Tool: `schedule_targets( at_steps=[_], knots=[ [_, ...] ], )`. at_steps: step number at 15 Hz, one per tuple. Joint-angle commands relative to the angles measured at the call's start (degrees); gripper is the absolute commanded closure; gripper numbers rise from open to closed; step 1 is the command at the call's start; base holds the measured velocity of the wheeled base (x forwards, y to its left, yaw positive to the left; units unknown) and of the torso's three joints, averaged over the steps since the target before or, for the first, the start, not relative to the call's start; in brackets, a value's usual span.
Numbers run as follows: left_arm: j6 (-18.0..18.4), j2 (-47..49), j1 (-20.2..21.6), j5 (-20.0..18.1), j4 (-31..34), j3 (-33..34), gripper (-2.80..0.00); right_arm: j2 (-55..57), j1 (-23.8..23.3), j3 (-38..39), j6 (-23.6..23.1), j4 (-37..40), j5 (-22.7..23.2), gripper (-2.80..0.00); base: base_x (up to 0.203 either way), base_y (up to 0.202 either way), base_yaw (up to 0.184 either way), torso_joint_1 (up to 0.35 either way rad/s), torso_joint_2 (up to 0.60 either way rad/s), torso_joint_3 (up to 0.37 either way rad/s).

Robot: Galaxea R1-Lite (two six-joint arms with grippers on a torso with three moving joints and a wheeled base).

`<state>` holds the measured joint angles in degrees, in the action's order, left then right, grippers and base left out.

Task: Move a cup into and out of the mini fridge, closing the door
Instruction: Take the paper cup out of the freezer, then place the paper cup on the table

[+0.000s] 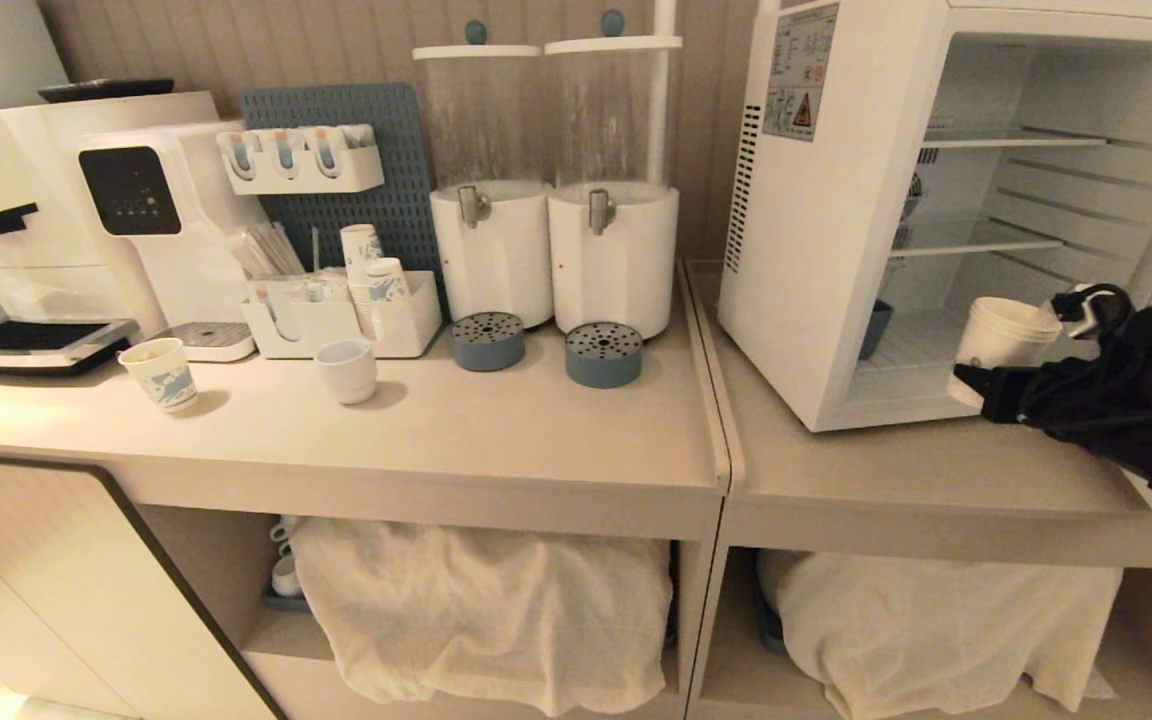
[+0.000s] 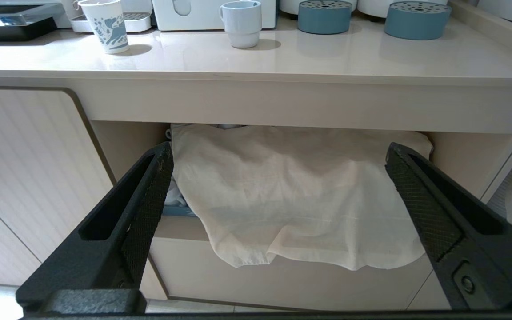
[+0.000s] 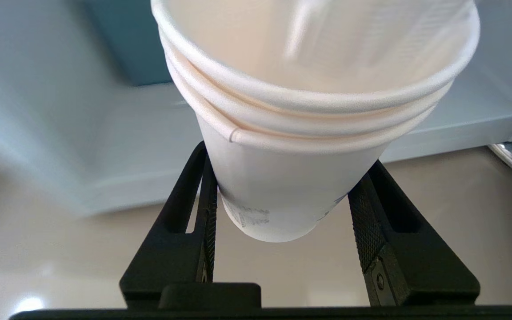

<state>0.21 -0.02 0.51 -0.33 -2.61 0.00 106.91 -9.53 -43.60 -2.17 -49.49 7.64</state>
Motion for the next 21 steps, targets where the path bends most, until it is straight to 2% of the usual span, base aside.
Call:
schedule_targets(
  at_steps=[1, 4, 6, 11, 14, 16, 17, 18, 21],
  knots=[
    [-0.12, 0.02, 0.02, -0.02, -0.03, 0.88, -2.80, -10.34, 0.08, 5.32, -0.04, 0.21, 1.74, 0.00, 0.000, 0.000, 0.000, 0.000, 0.00, 0.000],
    [-0.03, 0.02, 0.02, -0.02, -0.03, 0.88, -2.80, -22.60, 0.23, 12.47, 0.00, 3.61, 4.04, 0.00, 0.000, 0.000, 0.000, 0.000, 0.00, 0.000],
    [-0.03, 0.02, 0.02, -0.02, -0.03, 0.88, -2.80, -34.27, 0.38, 15.30, 0.50, 8.92, 6.03, 0.00, 0.000, 0.000, 0.000, 0.000, 0.00, 0.000],
    [0.06, 0.02, 0.02, 0.03, -0.08, 0.88, -2.80, -67.91, 0.54, 15.89, 1.99, 34.26, 9.49, 0.00, 0.000, 0.000, 0.000, 0.000, 0.00, 0.000],
    [0.32, 0.02, 0.02, 0.06, -0.12, 0.88, -2.80, -85.84, 0.63, 14.62, 2.42, 52.60, 12.11, 0.00, 0.000, 0.000, 0.000, 0.000, 0.00, 0.000],
    [-0.03, 0.02, 0.02, -0.02, -0.03, 0.88, -2.80, -90.91, 0.75, 11.56, 5.46, 67.58, 17.03, 0.00, 0.000, 0.000, 0.000, 0.000, 0.00, 0.000],
    [0.06, 0.02, 0.02, -0.02, -0.03, 0.88, -2.80, -90.96, 1.57, 9.33, 7.51, 69.26, 22.61, 0.00, 0.000, 0.000, 0.000, 0.000, 0.00, 0.000],
    [-0.12, 0.02, 0.02, 0.07, -0.03, 0.88, -2.80, -90.72, 3.19, 6.41, 8.74, 70.69, 25.33, 0.00, 0.000, 0.000, 0.000, 0.000, 0.00, 0.000],
    [-0.21, 0.02, 0.02, -0.02, -0.03, 0.88, -2.80, -92.96, 8.76, 0.97, 9.72, 78.85, 26.86, 0.00, 0.000, 0.000, 0.000, 0.000, 0.00, 0.000]
  ],
)
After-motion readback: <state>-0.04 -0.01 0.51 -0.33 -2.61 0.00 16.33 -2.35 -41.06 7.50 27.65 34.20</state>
